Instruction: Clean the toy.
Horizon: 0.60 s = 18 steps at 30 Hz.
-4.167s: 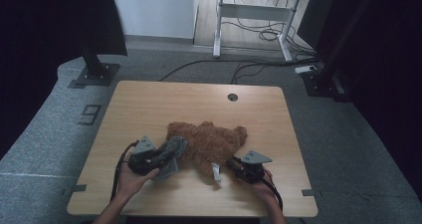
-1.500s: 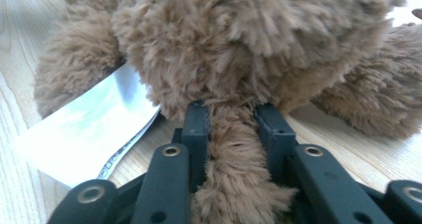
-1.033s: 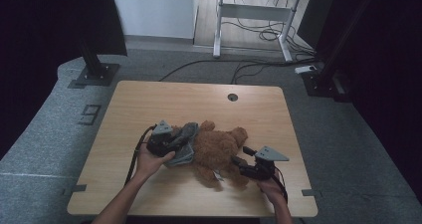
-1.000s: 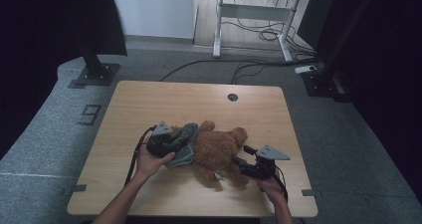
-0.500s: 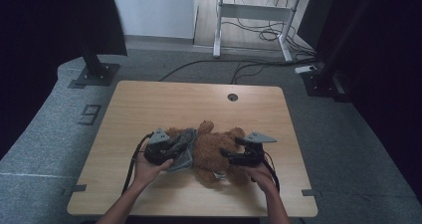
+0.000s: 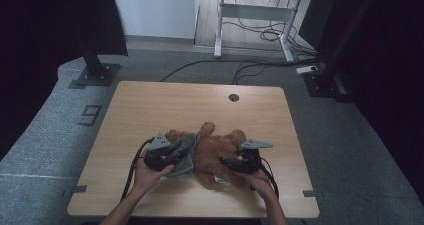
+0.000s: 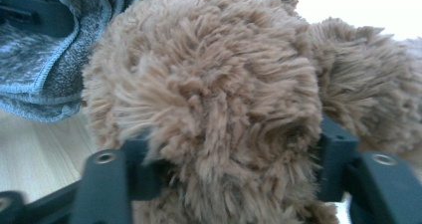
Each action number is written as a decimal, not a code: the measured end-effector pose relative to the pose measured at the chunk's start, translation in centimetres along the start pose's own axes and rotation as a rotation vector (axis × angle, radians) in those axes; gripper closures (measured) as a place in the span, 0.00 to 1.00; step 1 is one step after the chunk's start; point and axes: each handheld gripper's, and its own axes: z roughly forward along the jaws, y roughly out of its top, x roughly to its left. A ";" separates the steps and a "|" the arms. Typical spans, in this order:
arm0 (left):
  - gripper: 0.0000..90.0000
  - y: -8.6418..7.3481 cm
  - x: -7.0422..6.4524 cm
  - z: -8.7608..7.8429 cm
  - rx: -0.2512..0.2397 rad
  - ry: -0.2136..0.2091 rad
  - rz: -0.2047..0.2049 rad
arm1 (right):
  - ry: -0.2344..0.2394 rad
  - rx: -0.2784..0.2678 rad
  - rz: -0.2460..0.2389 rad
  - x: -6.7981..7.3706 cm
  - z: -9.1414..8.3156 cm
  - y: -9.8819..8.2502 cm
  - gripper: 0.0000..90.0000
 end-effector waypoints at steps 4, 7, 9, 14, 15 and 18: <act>0.81 1.7 -0.9 -0.1 0.003 0.000 0.027 | -0.012 -0.027 -0.022 0.2 -0.2 -0.4 0.53; 0.81 3.8 -2.1 0.6 -0.005 -0.018 0.057 | -0.016 -0.038 -0.069 0.5 -0.3 -0.5 0.57; 0.81 5.0 -3.0 1.5 -0.005 -0.034 0.074 | -0.020 -0.043 -0.096 0.8 -0.4 -0.6 0.58; 0.81 7.2 -6.0 5.2 0.050 -0.068 0.131 | -0.035 -0.064 -0.133 1.2 -0.6 -1.0 0.58; 0.81 7.3 -6.5 6.0 0.067 -0.065 0.139 | -0.039 -0.064 -0.139 1.3 -0.6 -1.0 0.58; 0.81 6.9 -6.7 7.7 0.100 -0.063 0.126 | -0.059 -0.061 -0.170 1.6 -0.7 -1.1 0.59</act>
